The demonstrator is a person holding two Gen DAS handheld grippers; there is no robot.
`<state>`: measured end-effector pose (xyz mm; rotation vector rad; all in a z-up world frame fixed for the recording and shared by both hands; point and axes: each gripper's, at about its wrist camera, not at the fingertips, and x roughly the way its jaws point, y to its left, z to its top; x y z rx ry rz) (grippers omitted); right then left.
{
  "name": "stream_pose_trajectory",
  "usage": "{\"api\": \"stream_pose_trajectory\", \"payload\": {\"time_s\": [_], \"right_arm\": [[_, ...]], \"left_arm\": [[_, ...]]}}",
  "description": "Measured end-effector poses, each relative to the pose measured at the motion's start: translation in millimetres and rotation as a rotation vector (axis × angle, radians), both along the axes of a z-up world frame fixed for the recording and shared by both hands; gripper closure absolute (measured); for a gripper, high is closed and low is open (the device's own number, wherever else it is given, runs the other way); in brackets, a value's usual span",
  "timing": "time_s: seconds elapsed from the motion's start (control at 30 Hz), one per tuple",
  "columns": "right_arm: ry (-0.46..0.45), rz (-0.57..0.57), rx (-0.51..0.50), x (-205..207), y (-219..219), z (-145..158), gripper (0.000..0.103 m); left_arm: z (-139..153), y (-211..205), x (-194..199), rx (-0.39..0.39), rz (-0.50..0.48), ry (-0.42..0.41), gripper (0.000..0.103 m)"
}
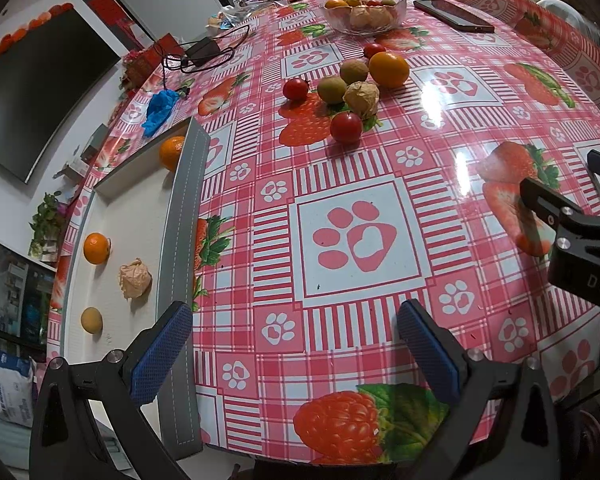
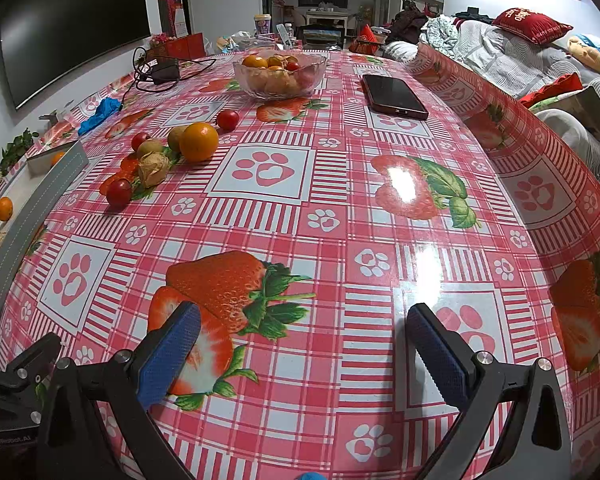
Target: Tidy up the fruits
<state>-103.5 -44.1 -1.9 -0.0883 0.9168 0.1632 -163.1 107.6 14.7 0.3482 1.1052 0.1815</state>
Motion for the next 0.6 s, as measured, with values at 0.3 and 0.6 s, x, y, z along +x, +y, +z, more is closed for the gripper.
{"api": "stream_pose_trajectory", "payload": {"time_s": [0.3, 0.6], "right_arm": [[0.000, 0.000, 0.001, 0.1, -0.2, 0.1, 0.000], [-0.001, 0.000, 0.001, -0.1, -0.4, 0.2, 0.000]], "left_arm": [[0.9, 0.9, -1.8, -0.003, 0.002, 0.001, 0.000], [1.0, 1.5, -1.7, -0.002, 0.002, 0.001, 0.000]]}}
